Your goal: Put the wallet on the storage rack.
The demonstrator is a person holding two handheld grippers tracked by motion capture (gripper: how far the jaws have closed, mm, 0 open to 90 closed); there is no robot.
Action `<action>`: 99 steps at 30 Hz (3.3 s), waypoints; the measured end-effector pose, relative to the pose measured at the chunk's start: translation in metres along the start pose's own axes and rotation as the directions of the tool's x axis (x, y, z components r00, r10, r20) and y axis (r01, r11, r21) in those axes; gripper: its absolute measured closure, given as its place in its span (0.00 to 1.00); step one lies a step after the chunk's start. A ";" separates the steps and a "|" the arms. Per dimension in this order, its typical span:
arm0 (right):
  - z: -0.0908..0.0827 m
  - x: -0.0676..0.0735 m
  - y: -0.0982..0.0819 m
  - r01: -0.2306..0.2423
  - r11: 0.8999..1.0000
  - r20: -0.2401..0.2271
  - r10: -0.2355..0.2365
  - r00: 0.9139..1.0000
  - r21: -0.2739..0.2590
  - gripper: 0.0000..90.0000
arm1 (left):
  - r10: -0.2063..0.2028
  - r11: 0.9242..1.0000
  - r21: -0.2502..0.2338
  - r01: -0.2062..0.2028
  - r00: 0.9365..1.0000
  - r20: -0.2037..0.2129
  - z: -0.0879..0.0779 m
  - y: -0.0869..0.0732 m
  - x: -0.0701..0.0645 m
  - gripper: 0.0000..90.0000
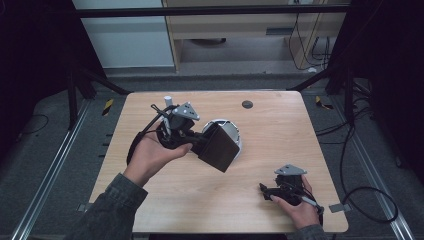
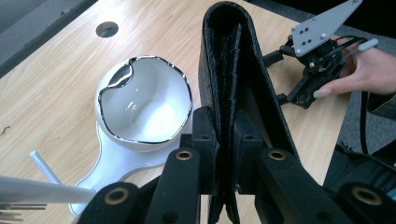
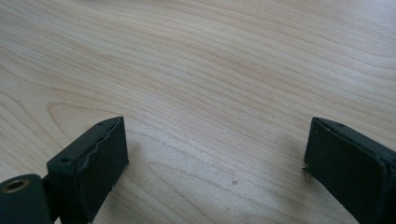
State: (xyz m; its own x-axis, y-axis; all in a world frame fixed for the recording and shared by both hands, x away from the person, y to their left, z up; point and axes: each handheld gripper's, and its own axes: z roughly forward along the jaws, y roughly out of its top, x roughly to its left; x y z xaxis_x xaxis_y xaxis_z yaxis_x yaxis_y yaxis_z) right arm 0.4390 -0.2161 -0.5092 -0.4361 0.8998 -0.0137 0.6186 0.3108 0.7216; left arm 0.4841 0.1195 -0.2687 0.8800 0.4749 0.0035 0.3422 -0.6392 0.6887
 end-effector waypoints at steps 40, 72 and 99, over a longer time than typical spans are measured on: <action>0.004 -0.006 -0.002 -0.039 0.999 0.030 0.039 0.999 -0.005 0.01 | -0.041 0.999 0.014 0.043 0.992 -0.118 0.012 0.027 0.042 0.91; 0.004 -0.006 -0.002 -0.036 0.999 0.033 0.036 0.999 -0.005 0.01 | -0.117 0.991 0.051 0.122 0.989 -0.096 0.072 0.019 0.062 0.90; 0.003 -0.005 -0.002 -0.039 0.999 0.034 0.040 0.999 -0.004 0.01 | -0.119 0.991 -0.095 0.099 0.966 -0.229 0.047 0.016 0.061 0.70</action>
State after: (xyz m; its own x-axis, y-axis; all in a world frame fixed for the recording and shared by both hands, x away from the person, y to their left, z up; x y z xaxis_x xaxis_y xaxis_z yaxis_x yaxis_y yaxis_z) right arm 0.4422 -0.2202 -0.5132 -0.3888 0.9213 -0.0086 0.6327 0.2738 0.7244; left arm 0.5584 0.1096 -0.2911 0.7342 0.6732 0.0877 0.3951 -0.5287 0.7512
